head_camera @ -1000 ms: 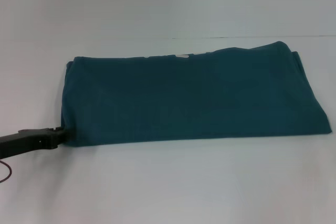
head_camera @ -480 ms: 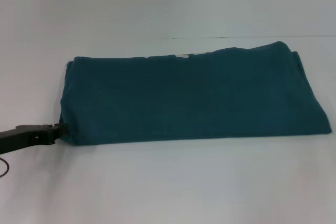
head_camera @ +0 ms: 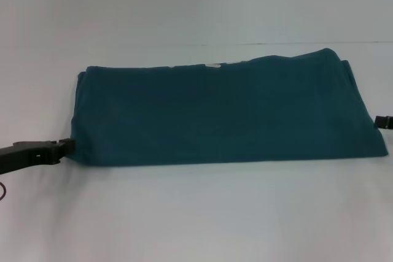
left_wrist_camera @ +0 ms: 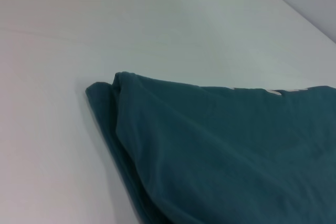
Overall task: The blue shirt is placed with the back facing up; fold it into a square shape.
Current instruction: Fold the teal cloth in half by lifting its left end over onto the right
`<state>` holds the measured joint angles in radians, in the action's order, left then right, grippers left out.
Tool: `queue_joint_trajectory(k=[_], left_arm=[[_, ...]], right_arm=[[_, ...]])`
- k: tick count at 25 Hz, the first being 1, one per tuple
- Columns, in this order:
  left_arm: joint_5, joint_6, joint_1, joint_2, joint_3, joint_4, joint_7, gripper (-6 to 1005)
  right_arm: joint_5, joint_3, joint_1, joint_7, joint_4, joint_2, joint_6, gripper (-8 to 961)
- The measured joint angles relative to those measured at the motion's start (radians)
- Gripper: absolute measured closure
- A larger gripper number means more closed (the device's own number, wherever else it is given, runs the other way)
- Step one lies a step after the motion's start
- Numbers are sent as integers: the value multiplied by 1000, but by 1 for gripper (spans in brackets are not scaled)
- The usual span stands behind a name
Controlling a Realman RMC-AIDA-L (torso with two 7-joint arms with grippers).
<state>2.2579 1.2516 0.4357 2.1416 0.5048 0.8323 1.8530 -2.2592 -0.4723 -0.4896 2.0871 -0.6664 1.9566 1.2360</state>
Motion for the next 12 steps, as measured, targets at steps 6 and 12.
queue_joint_trajectory(k=[6, 12], left_arm=[[0, -7, 0, -1, 0, 2, 1, 1000], [-2, -7, 0, -2, 0, 2, 2, 1001]], right_arm=[[0, -20, -5, -2, 36, 0, -20, 132], [0, -33, -7, -6, 59, 1, -42, 132]])
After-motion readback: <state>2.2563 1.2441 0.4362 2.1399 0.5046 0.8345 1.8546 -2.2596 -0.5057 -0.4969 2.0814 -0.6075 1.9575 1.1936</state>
